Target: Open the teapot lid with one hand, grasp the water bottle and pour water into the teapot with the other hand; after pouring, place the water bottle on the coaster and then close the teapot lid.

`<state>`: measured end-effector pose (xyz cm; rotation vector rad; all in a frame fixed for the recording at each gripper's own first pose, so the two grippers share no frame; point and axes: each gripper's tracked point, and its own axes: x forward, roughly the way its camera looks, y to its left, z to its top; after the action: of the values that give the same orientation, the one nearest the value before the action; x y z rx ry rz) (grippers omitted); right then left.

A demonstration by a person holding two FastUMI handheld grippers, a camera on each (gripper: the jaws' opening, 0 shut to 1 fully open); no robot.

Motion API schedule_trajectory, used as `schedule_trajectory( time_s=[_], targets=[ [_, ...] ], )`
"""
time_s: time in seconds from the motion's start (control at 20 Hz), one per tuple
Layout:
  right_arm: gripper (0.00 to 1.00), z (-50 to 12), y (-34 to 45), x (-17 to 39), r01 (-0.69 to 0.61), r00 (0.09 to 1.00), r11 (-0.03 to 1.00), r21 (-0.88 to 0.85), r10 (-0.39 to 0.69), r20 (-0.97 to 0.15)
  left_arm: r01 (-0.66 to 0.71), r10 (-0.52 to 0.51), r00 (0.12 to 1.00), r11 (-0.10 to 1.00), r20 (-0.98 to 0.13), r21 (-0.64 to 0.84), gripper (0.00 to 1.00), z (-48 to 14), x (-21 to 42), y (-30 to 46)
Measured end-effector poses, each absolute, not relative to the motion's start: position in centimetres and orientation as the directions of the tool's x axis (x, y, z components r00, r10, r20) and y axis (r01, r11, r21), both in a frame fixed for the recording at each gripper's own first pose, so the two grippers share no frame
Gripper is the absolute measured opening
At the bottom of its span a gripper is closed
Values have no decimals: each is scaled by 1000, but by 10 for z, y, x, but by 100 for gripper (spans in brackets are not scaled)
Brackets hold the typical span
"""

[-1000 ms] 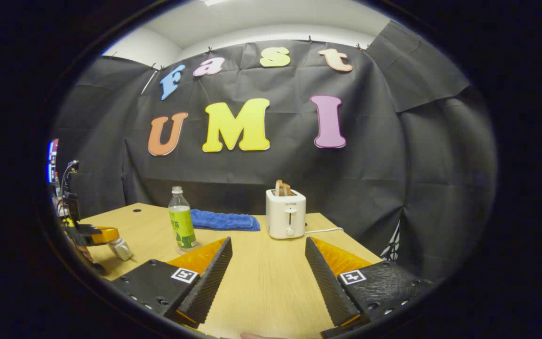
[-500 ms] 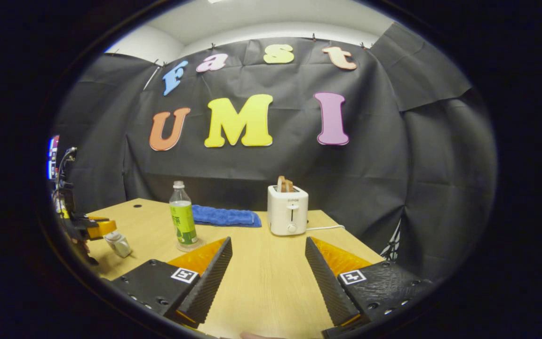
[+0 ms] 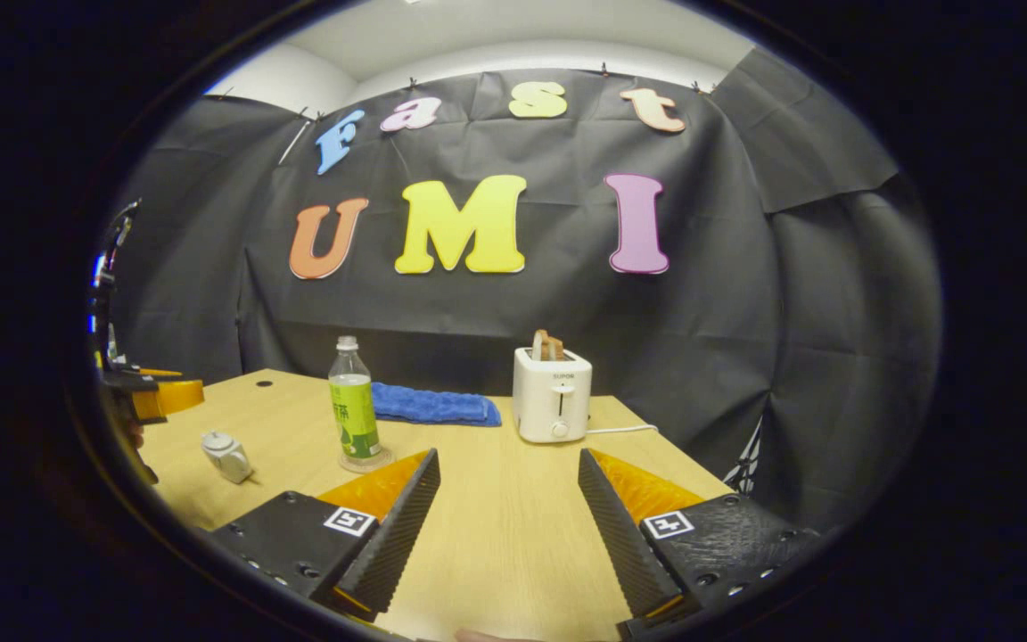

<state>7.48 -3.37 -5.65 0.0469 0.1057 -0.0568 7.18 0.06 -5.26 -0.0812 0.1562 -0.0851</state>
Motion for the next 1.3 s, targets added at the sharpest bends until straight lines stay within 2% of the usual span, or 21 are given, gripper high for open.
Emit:
schedule_trajectory(
  time_s=[0.15, 0.2, 0.25, 0.3, 0.55, 1.05, 1.3],
  targets=[
    [93, -45, -20, 63, 25, 996, 999, 43, -21, -89, 77, -91, 987, 991, -135, -106, 74, -31, 51, -4],
    [97, -40, -16, 59, 16, 997, 999, 38, -13, -74, 74, -86, 988, 993, -131, -96, 74, -26, 43, -3],
    [89, -38, -13, 56, 14, 998, 1000, 28, -13, -67, 76, -86, 989, 994, -123, -81, 74, -22, 35, -3],
    [93, -36, -10, 52, 9, 998, 1000, 18, -8, -65, 83, -90, 989, 994, -116, -68, 74, -17, 29, -5],
    [93, -25, 9, 38, -10, 999, 1000, -15, 9, -44, 122, -126, 986, 992, -109, -44, 73, -13, 2, -16],
    [93, -13, 10, 20, 12, 999, 1000, -26, -13, -32, 142, -142, 989, 990, -40, 18, 73, 0, -9, -36],
    [93, -16, 13, 21, 5, 999, 1000, -29, -6, -48, 144, -144, 988, 989, -49, 13, 74, -4, -7, -35]
  ],
)
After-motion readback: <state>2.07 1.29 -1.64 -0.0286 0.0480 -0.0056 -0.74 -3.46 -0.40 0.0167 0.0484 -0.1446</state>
